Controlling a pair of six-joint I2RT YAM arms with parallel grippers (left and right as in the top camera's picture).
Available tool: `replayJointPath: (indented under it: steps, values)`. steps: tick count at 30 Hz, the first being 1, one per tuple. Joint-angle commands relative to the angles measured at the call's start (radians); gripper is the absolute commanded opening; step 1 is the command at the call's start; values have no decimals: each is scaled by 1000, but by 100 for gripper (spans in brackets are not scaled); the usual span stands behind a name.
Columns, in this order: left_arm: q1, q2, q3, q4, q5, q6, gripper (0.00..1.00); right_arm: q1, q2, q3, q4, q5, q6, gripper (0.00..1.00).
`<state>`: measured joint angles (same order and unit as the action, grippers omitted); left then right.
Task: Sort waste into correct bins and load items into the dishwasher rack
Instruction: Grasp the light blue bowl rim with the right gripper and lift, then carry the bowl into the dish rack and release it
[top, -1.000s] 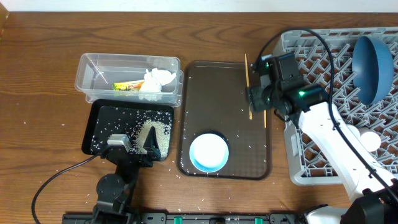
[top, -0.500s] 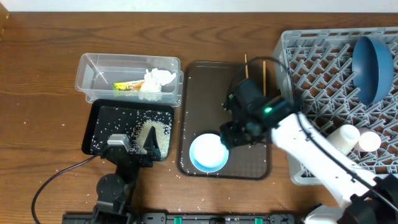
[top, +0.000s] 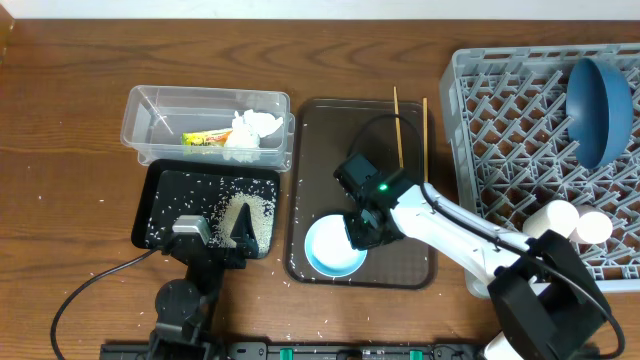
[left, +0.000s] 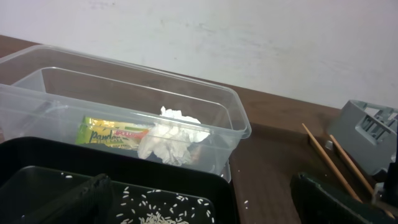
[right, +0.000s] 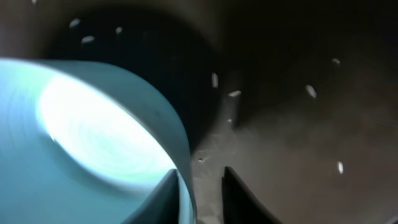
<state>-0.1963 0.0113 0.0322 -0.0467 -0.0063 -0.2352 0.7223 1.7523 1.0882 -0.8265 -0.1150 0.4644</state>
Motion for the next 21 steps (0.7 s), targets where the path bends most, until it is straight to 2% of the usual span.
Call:
replayJointPath:
  steps: [1,5,10,13,17,21]
  values:
    - [5,-5,-28,-23,-11,2,94,6,6,-4,-2,19,14,1]
    - [5,-5,-28,-23,-11,2,93,-12,-2,-2,-14,159,100,1]
    - [5,-5,-28,-23,-11,2,93,-32,-100,39,-98,507,175,1]
    - [5,-5,-28,-23,-11,2,94,-32,-200,86,-154,822,175,1]
    - [5,-5,-28,-23,-11,2,94,-35,-320,102,-133,1265,159,1]
    - [5,-5,-28,-23,-11,2,93,-87,-356,102,-59,1465,40,1]
